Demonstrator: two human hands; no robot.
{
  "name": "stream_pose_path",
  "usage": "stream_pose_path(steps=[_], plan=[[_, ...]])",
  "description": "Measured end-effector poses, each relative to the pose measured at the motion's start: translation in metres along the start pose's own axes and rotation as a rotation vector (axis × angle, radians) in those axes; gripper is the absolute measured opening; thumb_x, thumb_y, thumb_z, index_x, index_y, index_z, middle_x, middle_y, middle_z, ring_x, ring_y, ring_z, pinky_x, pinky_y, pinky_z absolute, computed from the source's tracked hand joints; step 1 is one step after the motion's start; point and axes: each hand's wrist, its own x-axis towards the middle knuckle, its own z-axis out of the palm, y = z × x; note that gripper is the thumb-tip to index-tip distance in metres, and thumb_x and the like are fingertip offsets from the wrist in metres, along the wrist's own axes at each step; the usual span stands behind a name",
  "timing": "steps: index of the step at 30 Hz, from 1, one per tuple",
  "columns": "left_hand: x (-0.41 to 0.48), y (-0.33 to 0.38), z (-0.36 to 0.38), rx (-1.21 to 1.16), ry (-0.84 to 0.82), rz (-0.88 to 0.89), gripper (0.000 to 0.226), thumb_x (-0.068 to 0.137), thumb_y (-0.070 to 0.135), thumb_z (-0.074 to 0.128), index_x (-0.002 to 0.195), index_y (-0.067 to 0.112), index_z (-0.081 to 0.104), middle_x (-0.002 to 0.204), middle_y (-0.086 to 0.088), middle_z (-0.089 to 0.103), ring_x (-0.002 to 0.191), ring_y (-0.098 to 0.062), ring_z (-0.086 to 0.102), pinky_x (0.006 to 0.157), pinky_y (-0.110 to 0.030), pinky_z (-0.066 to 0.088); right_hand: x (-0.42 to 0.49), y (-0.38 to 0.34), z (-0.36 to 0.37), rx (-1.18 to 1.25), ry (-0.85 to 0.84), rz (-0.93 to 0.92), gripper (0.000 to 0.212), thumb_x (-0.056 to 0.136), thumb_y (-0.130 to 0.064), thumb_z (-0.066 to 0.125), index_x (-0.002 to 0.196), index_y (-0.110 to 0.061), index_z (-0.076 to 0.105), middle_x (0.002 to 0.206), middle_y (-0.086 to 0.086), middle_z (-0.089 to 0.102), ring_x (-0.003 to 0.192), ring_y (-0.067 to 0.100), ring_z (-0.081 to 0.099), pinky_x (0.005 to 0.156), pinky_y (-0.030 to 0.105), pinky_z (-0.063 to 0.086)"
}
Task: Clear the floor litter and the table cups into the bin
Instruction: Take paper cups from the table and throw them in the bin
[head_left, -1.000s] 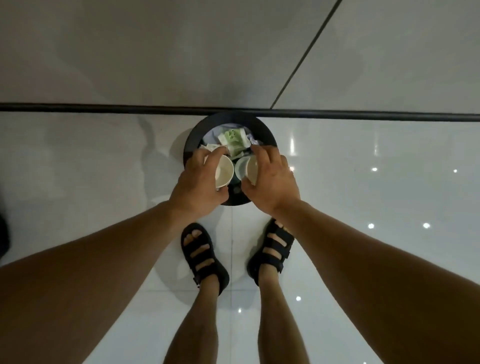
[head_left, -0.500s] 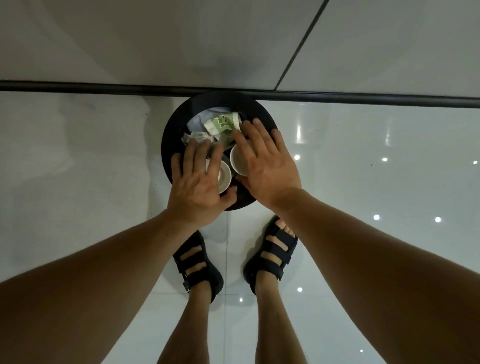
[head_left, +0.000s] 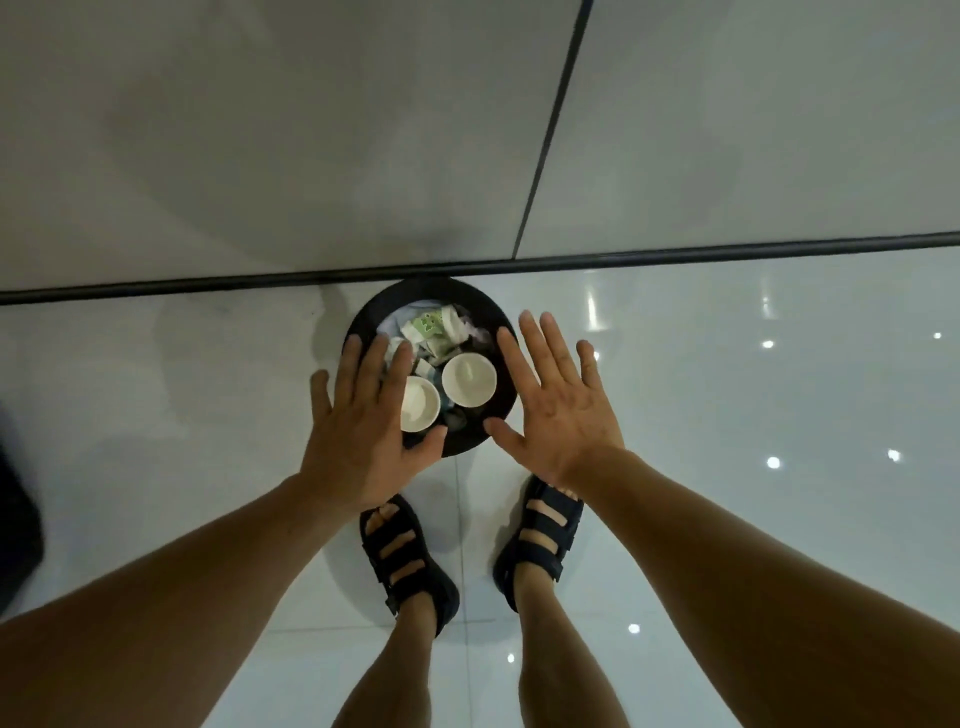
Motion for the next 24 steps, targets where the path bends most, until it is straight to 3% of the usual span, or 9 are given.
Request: stream_pose_path(steps=[5,10,14,24], plan=[[0.004,0.040,-0.111,-0.021,0.023,0.021,0.084,0.083,0.066,0.047,0.149,0.018,0.025,0.155,-0.010,0.024,0.143,-0.033,0.017,0.106,-0.055,0.030,-0.059,0.010,-0.091,0.080,-0.023,0.218,0.086,0.088,-0.077,0.014,0.150,-0.030,-0.023,0.159,0.003,-0.027,0.141,0.023,-0.034,0.115,0.051,-0.011],[-0.018,0.098,-0.212,-0.036,-0.013,0.152,0.084,0.081,0.074,0.030,0.150,0.030,0.011,0.159,0.002,0.007,0.146,-0.025,-0.001,0.114,-0.053,0.013,-0.137,0.005,-0.200,0.115,0.056,0.402,0.085,0.087,-0.078,0.015,0.153,-0.032,-0.014,0.162,0.003,-0.019,0.146,0.025,-0.025,0.117,0.053,-0.002],[-0.067,0.142,-0.282,-0.044,-0.038,0.274,0.086,0.079,0.076,0.028,0.150,0.033,0.006,0.160,0.004,0.000,0.146,-0.024,-0.006,0.113,-0.054,0.010,-0.233,-0.015,-0.268,0.218,0.129,0.583,0.086,0.087,-0.078,0.020,0.154,-0.033,-0.008,0.163,0.002,-0.012,0.148,0.025,-0.020,0.118,0.054,0.001],[-0.210,0.309,-0.413,0.118,-0.048,0.774,0.085,0.083,0.076,0.030,0.151,0.032,0.006,0.160,0.004,0.002,0.146,-0.023,-0.002,0.115,-0.052,0.012,-0.517,-0.066,-0.316,0.475,0.374,1.087,0.084,0.089,-0.074,0.031,0.155,-0.031,0.004,0.164,0.001,-0.001,0.150,0.023,-0.012,0.118,0.056,0.007]])
